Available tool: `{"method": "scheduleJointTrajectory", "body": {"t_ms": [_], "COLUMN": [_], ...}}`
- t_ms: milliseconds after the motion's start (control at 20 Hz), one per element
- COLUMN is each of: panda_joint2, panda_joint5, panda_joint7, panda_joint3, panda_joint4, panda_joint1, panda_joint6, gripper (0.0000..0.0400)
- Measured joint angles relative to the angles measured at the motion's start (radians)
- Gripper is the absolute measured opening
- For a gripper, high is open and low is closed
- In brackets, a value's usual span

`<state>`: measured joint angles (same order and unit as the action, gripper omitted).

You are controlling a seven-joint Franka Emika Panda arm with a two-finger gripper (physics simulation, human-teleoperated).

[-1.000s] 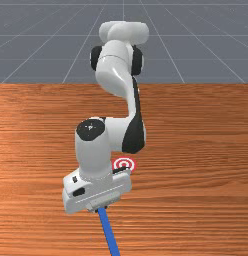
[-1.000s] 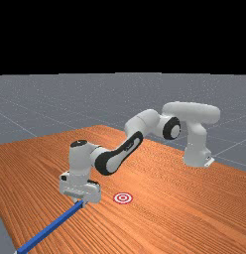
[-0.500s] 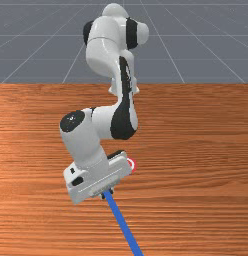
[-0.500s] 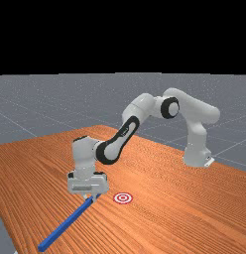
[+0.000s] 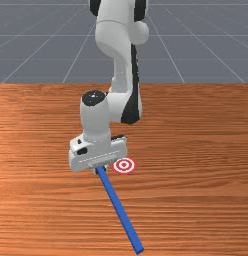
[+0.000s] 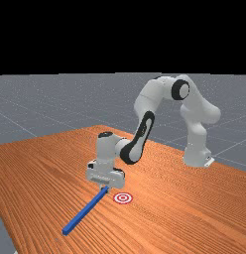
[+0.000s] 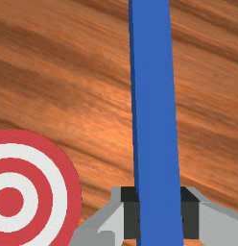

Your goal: Pull the pivot to the target area

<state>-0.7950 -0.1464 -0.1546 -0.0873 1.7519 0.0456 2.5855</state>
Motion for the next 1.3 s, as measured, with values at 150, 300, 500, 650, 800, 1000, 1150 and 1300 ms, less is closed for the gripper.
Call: {"method": "scheduleJointTrajectory", "body": {"t_ms": [150,300,500,650,800,1000,1150,1300], "panda_joint2": [0.068,0.128,0.184,0.21,0.24,0.268,0.296,0.295], "panda_joint5": [-0.064,-0.138,-0.139,-0.138,-0.13,-0.175,-0.163,-0.09], "panda_joint7": [0.12,0.192,0.199,0.198,0.242,0.26,0.199,0.15], "panda_joint3": [0.089,0.156,0.153,0.147,0.156,0.193,0.156,0.111], "panda_joint4": [0.126,0.249,0.365,0.427,0.485,0.556,0.557,0.498], "panda_joint1": [0.081,0.152,0.157,0.151,0.167,0.201,0.167,0.134], "panda_joint6": [0.046,0.075,0.14,0.199,0.206,0.281,0.226,0.032], "gripper": [0.0096,0.0095,0.0096,0.0096,0.0096,0.0096,0.0096,0.0097]}}
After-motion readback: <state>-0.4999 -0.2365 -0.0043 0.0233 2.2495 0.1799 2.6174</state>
